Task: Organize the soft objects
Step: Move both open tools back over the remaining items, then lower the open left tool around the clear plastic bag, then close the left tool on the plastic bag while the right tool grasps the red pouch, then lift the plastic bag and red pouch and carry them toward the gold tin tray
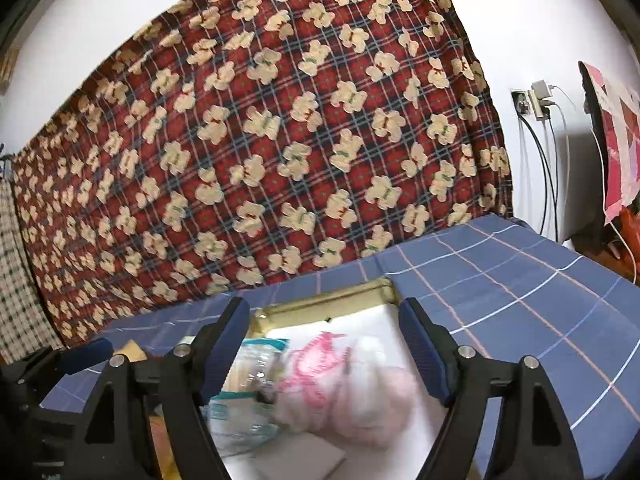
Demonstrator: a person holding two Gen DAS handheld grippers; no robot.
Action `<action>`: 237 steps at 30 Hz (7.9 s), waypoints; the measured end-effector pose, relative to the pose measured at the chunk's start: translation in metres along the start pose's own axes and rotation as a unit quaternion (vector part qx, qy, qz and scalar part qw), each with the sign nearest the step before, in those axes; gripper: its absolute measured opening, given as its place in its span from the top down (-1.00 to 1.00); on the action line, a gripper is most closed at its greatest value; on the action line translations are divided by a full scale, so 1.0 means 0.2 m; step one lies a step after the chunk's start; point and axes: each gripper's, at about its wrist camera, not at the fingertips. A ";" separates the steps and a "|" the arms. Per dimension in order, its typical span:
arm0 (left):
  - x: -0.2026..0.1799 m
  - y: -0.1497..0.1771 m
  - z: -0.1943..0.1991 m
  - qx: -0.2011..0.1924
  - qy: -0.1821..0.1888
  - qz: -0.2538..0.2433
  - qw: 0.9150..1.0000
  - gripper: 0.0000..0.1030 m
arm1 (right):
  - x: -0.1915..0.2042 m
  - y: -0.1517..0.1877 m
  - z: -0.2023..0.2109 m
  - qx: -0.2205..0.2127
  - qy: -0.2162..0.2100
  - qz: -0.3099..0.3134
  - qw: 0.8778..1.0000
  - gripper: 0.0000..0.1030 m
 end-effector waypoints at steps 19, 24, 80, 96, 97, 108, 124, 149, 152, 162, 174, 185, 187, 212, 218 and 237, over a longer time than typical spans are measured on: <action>1.06 0.42 0.01 0.066 -0.158 0.126 0.977 -0.81 | 0.91 0.32 -0.12 0.093 -0.134 0.142 0.976 -0.59; 1.16 0.51 -0.09 0.099 -0.155 0.129 0.975 -0.81 | 1.03 0.40 -0.16 0.112 -0.140 0.166 0.970 -0.59; 1.29 0.55 -0.19 0.114 -0.105 0.145 0.977 -0.23 | 1.28 0.54 -0.25 0.135 -0.085 0.190 0.969 -0.59; 1.25 0.58 -0.27 0.134 -0.061 0.143 0.979 0.35 | 1.30 0.54 -0.26 0.137 -0.083 0.194 0.968 -0.59; 1.25 0.59 -0.26 0.131 -0.063 0.145 0.979 0.39 | 1.31 0.55 -0.27 0.138 -0.083 0.196 0.967 -0.59; 1.34 0.61 -0.13 0.085 -0.114 0.183 0.973 0.52 | 1.39 0.59 -0.31 0.151 -0.070 0.207 0.964 -0.59; 1.45 0.64 -0.05 0.062 -0.157 0.236 0.957 0.52 | 1.58 0.69 -0.58 0.206 -0.004 0.250 0.946 -0.49; 1.37 0.60 0.03 0.020 -0.190 0.197 0.962 0.52 | 1.57 0.69 -0.54 0.208 -0.032 0.234 0.949 0.57; 1.36 0.59 0.03 0.014 -0.191 0.191 0.963 0.52 | 1.57 0.68 -0.50 0.188 -0.037 0.237 0.952 0.60; 1.34 0.59 0.06 -0.001 -0.195 0.192 0.962 0.52 | 1.50 0.63 -0.42 0.153 -0.060 0.213 0.963 0.69; 1.20 0.55 0.05 -0.011 -0.182 0.175 0.968 0.52 | 1.42 0.60 -0.29 0.103 -0.066 0.207 0.971 0.69; 1.12 0.53 0.03 -0.016 -0.179 0.169 0.969 0.52 | 1.30 0.55 -0.24 0.071 -0.055 0.193 0.977 0.69; 1.11 0.53 0.03 -0.017 -0.178 0.169 0.969 0.52 | 1.28 0.54 -0.24 0.071 -0.054 0.189 0.978 0.70; 0.94 0.47 -0.03 -0.014 -0.166 0.153 0.974 0.52 | 1.10 0.49 -0.17 0.041 -0.041 0.176 0.983 0.70; 0.91 0.46 -0.04 -0.013 -0.162 0.149 0.975 0.52 | 1.07 0.47 -0.16 0.038 -0.038 0.173 0.983 0.70; 0.81 0.40 -0.10 -0.003 -0.142 0.141 0.980 0.52 | 1.00 0.46 -0.12 0.027 -0.042 0.177 0.983 0.70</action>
Point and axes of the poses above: each gripper's, at about its wrist camera, not at the fingertips, and z roughly against the way its jaws point, x to its left, y to its underside, and after that the axes turned 3 degrees about y, right-handed
